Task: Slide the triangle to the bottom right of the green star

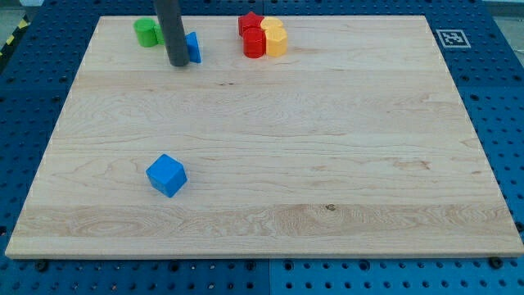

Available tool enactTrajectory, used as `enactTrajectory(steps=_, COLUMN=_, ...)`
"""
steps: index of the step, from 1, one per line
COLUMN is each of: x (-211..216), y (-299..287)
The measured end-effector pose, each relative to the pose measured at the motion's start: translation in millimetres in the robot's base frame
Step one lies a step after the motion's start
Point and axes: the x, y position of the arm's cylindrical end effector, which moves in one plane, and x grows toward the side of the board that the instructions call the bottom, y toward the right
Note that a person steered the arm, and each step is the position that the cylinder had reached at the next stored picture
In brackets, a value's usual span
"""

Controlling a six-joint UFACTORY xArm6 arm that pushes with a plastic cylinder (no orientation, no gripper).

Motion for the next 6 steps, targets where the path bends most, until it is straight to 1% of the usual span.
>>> enactTrajectory(steps=1, x=-3.3, y=0.0)
enactTrajectory(steps=2, x=33.2, y=0.0)
enactTrajectory(steps=3, x=51.0, y=46.7)
enactTrajectory(steps=4, x=30.2, y=80.5)
enactTrajectory(steps=5, x=-13.9, y=79.5)
enactTrajectory(steps=6, x=-45.0, y=68.4)
